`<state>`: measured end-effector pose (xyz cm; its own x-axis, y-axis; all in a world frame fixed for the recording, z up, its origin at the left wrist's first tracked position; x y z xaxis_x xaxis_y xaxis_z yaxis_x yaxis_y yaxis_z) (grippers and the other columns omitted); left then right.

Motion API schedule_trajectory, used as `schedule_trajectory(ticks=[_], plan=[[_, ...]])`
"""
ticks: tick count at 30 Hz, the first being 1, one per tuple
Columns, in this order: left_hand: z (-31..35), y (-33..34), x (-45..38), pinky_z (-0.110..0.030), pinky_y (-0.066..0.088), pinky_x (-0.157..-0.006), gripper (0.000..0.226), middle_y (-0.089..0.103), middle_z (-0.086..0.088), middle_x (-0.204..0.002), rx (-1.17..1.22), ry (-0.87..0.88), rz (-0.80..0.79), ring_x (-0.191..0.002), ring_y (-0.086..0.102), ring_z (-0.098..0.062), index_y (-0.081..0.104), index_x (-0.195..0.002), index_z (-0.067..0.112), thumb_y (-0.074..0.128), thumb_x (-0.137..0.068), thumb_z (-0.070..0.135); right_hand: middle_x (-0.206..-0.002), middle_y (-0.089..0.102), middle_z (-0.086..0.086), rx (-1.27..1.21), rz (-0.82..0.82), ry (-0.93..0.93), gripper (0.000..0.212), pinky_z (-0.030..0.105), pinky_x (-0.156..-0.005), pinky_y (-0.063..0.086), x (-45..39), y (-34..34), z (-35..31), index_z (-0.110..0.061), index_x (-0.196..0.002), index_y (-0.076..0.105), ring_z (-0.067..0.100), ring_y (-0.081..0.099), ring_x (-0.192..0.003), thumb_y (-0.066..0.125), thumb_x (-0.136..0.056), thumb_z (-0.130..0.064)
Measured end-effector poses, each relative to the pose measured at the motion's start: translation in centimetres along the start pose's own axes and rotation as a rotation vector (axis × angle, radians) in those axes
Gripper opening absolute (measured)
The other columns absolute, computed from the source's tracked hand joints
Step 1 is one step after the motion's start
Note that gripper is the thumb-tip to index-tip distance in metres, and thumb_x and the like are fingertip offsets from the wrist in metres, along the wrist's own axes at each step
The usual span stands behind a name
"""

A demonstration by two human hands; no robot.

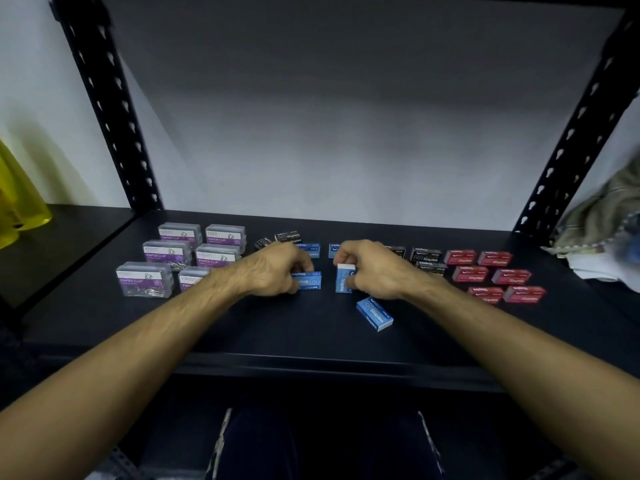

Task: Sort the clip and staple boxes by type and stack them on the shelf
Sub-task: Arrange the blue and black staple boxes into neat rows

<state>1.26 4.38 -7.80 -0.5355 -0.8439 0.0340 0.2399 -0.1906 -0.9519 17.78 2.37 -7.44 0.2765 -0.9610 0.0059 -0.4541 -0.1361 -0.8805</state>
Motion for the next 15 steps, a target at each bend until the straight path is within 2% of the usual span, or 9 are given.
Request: schedule_trajectory(ticks=[4,8,10,15], plan=[[-0.18,0.01,0.03,-0.026,0.054,-0.082,0.034,0.07,0.005,-0.1,0.013,-0.001,-0.007,-0.089,0.065,-0.012,0.068,-0.112,0.023,0.071,-0.081,0.011,-0.107,0.063,-0.007,-0.003,0.003,-0.01,0.034,0.032,-0.067,0.057,-0.03,0.16,-0.01,-0.027,-0.107,0.06,0.007,0.064,-0.077,0.07,-0.082,-0.007],[-0.36,0.05,0.08,-0.024,0.053,-0.078,0.032,0.07,0.006,-0.099,0.017,0.008,-0.006,-0.086,0.065,-0.011,0.068,-0.113,0.023,0.072,-0.082,0.014,-0.082,0.065,-0.014,-0.009,0.006,-0.003,0.022,0.02,-0.053,0.043,0.24,0.27,0.24,-0.028,-0.093,0.063,0.0,0.061,-0.065,0.073,-0.083,-0.012],[-0.37,0.07,0.08,-0.023,0.052,-0.075,0.028,0.07,0.006,-0.097,0.032,0.007,-0.004,-0.085,0.065,-0.01,0.068,-0.111,0.024,0.073,-0.084,0.02,-0.077,0.066,-0.011,-0.024,0.009,0.006,0.019,0.019,-0.053,0.043,0.35,0.29,0.35,-0.028,-0.091,0.065,0.0,0.062,-0.063,0.074,-0.083,-0.013],[-0.03,0.22,-0.19,-0.025,0.05,-0.078,0.024,0.069,0.005,-0.101,0.02,0.017,0.008,-0.09,0.064,-0.013,0.068,-0.11,0.022,0.072,-0.086,0.026,-0.079,0.065,-0.009,-0.024,-0.02,0.014,0.02,0.025,-0.06,0.05,0.29,0.05,0.4,-0.031,-0.091,0.065,0.006,0.063,-0.069,0.073,-0.084,-0.014]])
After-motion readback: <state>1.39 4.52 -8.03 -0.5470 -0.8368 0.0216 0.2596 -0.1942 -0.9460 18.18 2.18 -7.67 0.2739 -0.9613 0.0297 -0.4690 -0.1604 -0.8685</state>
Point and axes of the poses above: each hand's wrist, its own x-axis away from the middle knuckle, its own y-axis out of the palm, z = x × y, the point moved 6 cm from there along -x, towards the middle knuckle
